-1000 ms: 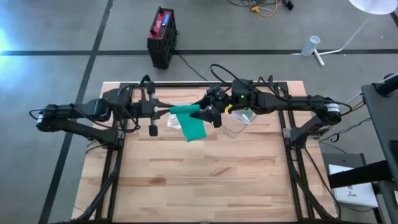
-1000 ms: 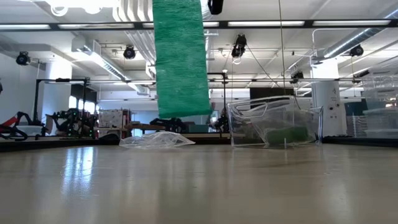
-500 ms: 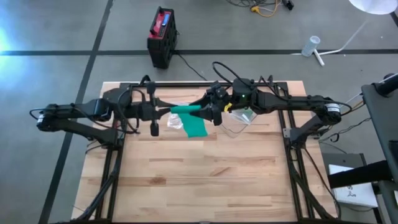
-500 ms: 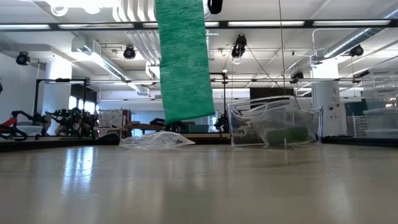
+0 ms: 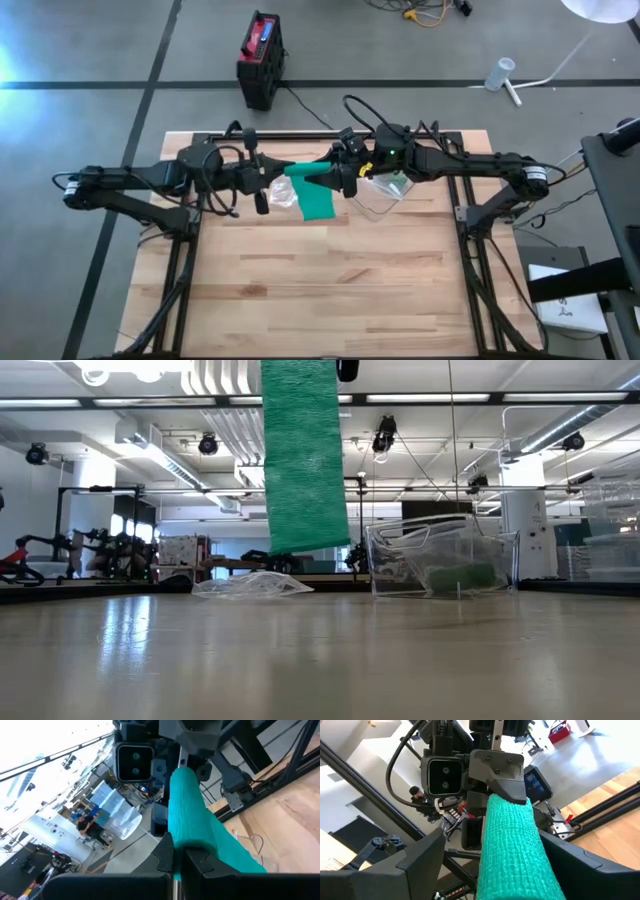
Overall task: Roll bandage
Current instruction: Roll the dark green bandage
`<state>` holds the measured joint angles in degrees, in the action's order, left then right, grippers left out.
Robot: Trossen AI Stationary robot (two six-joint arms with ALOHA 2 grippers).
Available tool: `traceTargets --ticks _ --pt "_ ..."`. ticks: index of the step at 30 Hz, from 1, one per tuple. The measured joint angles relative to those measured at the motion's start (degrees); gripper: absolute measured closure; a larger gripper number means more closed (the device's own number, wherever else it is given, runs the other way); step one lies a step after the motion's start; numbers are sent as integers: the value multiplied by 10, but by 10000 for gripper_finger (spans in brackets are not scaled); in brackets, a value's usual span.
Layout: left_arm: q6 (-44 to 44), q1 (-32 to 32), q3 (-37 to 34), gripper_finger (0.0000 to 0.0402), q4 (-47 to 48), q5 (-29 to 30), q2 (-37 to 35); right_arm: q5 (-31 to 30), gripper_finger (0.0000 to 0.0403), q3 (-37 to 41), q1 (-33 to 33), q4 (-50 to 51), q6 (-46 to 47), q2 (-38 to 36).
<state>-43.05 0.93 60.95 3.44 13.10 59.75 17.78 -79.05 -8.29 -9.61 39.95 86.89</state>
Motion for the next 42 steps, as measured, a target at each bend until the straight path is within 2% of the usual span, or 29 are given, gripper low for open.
traceTargets --ticks 9,15,22,31,42 --pt "-27 0 0 401 -2 6 5 -14 132 0 0 4 15 0" --pt "-94 -12 -2 401 0 66 18 -49 124 0 0 37 22 0" --pt "-182 -26 -3 401 0 78 20 -58 112 0 0 46 27 0" --pt "-339 -36 -3 401 -3 77 27 -54 141 0 0 47 40 0" --pt "-424 -41 -3 401 -37 102 37 -43 169 0 0 49 57 0"
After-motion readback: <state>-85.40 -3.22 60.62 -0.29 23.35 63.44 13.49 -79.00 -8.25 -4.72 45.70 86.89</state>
